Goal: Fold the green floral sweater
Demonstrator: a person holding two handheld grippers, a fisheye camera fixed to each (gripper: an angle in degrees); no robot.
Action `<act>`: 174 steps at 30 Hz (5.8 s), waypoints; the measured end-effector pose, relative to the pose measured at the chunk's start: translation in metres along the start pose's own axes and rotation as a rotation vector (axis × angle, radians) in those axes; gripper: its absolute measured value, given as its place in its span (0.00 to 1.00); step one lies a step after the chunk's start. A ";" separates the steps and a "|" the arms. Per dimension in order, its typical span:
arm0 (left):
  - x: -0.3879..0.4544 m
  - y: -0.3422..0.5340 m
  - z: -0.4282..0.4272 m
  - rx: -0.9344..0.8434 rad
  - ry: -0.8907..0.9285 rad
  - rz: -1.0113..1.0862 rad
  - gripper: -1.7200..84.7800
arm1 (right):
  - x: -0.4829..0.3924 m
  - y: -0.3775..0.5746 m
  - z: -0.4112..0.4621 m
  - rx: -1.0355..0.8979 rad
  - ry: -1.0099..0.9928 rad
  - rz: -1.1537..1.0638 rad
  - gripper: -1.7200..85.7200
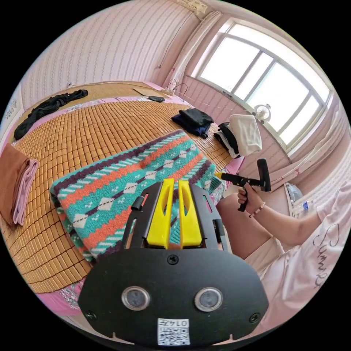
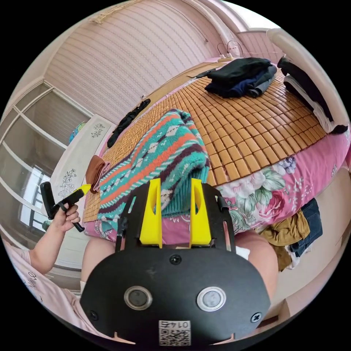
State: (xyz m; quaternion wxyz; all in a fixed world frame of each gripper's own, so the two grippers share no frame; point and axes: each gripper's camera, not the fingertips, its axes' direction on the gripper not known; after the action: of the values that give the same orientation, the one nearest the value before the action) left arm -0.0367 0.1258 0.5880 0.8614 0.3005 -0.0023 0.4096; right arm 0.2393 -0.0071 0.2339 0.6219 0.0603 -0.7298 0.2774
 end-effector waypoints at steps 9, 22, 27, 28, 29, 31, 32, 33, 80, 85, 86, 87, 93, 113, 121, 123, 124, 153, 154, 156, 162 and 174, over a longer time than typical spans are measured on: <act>0.026 -0.094 0.035 -0.013 -0.013 -0.006 0.13 | 0.077 0.031 -0.008 0.010 0.081 -0.048 0.20; 0.117 -0.217 0.213 -0.307 -0.237 0.230 0.15 | 0.167 0.047 -0.035 -0.027 -0.134 -0.009 0.11; 0.131 -0.223 0.261 -0.448 -0.552 0.368 0.16 | 0.179 0.048 -0.041 -0.030 -0.159 -0.002 0.10; 0.127 -0.222 0.270 -0.500 -0.558 0.364 0.16 | 0.180 0.047 -0.042 -0.036 -0.163 -0.008 0.10; 0.123 -0.220 0.276 -0.543 -0.519 0.352 0.14 | 0.180 0.047 -0.043 -0.041 -0.165 -0.013 0.10; 0.118 -0.220 0.277 -0.565 -0.470 0.315 0.12 | 0.178 0.045 -0.047 -0.065 -0.161 -0.047 0.09; 0.118 -0.220 0.276 -0.575 -0.458 0.314 0.12 | 0.177 0.044 -0.048 -0.065 -0.163 -0.054 0.09; 0.118 -0.220 0.275 -0.577 -0.459 0.316 0.11 | 0.176 0.044 -0.053 -0.057 -0.177 -0.065 0.09; -0.057 0.223 -0.091 0.336 -0.118 -0.483 0.18 | -0.511 0.045 0.043 -0.270 0.105 -1.038 0.14; -0.078 0.213 -0.086 0.233 -0.194 -0.380 0.16 | -0.627 0.023 0.126 -0.339 0.275 -1.200 0.14; -0.084 0.214 -0.086 0.237 -0.190 -0.399 0.16 | -0.637 0.021 0.137 -0.347 0.300 -1.221 0.14; -0.088 0.214 -0.087 0.243 -0.182 -0.415 0.16 | -0.655 0.017 0.164 -0.403 0.357 -1.263 0.15; -0.115 0.213 -0.098 0.250 -0.157 -0.496 0.16 | -0.707 -0.013 0.276 -0.786 0.432 -1.298 0.15; -0.190 0.198 -0.144 0.299 0.030 -0.654 0.16 | -0.681 -0.066 0.304 -0.805 0.522 -1.374 0.17; -0.209 0.193 -0.180 0.448 0.034 -0.682 0.22 | -0.503 -0.153 0.108 -0.275 0.044 -1.013 0.17; -0.214 0.181 -0.181 0.416 0.029 -0.667 0.24 | -0.442 -0.167 0.081 -0.221 0.018 -0.918 0.19; -0.220 0.171 -0.182 0.393 0.022 -0.658 0.25 | -0.400 -0.174 0.071 -0.209 0.010 -0.845 0.21; -0.255 0.071 -0.194 0.281 0.269 -0.469 0.17 | -0.039 -0.245 -0.009 -0.403 -0.755 -0.631 0.20; -0.247 0.060 -0.194 0.300 0.271 -0.450 0.17 | -0.034 -0.254 -0.025 -0.378 -0.750 -0.651 0.20; -0.234 0.037 -0.189 0.327 0.294 -0.420 0.17 | -0.021 -0.273 -0.051 -0.342 -0.742 -0.656 0.20; -0.182 -0.075 -0.121 0.352 0.458 -0.359 0.17 | 0.035 -0.360 -0.156 -0.254 -0.543 -0.657 0.19; -0.101 -0.329 0.106 0.029 0.293 -0.257 0.15 | 0.130 -0.527 -0.197 -0.003 0.248 -0.392 0.04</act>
State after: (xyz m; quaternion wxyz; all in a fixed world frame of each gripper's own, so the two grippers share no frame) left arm 0.1539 -0.1595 0.4799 0.8934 0.2477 0.1673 0.3355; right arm 0.6116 -0.3207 0.5445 0.7488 0.1656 -0.6227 0.1554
